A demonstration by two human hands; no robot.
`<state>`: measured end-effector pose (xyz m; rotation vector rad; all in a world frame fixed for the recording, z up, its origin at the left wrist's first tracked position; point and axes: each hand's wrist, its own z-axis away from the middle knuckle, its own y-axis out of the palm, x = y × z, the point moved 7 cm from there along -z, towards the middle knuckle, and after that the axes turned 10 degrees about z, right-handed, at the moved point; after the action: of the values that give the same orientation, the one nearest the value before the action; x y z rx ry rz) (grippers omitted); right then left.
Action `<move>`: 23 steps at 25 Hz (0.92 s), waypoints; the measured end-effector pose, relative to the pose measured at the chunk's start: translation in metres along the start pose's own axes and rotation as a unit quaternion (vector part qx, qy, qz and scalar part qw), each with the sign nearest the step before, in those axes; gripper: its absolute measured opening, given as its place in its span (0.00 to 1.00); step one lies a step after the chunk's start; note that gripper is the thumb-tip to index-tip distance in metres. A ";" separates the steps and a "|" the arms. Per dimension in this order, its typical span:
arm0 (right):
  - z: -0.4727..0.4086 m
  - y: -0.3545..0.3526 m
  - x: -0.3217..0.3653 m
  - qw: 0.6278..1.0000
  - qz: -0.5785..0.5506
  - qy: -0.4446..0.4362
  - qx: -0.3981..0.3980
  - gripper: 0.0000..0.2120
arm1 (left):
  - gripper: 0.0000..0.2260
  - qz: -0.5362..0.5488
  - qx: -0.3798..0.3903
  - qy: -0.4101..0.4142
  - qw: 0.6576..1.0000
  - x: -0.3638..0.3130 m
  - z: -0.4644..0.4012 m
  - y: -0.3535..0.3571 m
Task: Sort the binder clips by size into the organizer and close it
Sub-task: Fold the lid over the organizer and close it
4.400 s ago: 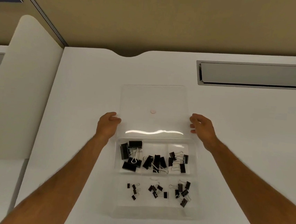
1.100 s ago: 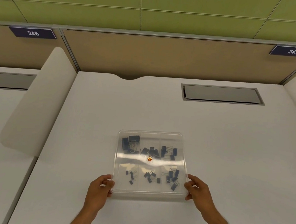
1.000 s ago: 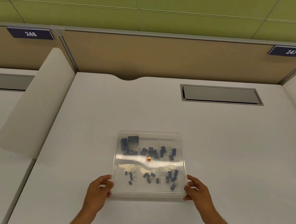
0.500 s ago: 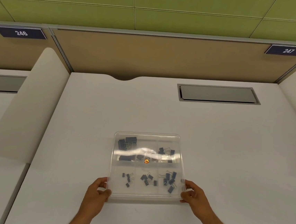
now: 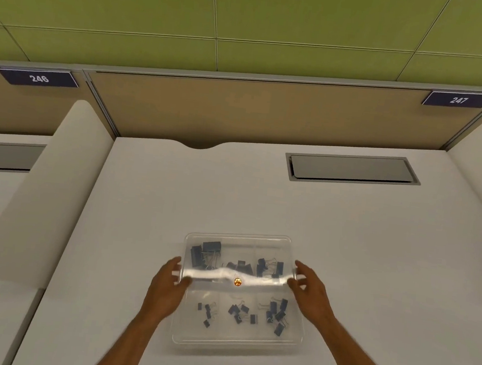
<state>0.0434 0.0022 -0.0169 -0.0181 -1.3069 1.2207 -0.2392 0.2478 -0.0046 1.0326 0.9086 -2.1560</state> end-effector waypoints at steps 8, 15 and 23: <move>-0.083 -0.007 0.008 0.989 -0.072 0.125 -0.043 0.12 | 0.07 0.111 -0.072 -0.092 0.987 -0.013 -0.079 -0.003; -0.080 0.015 0.005 0.978 -0.138 0.115 -0.109 0.09 | 0.06 0.199 -0.116 -0.056 0.972 -0.007 -0.081 0.016; -0.073 0.007 0.018 0.992 -0.072 0.056 -0.086 0.09 | 0.10 0.145 -0.135 0.007 0.980 -0.010 -0.071 0.015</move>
<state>0.0876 0.0614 -0.0346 -0.1135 -1.2887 0.9686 -0.1923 0.2960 -0.0346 0.9769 0.9605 -1.7352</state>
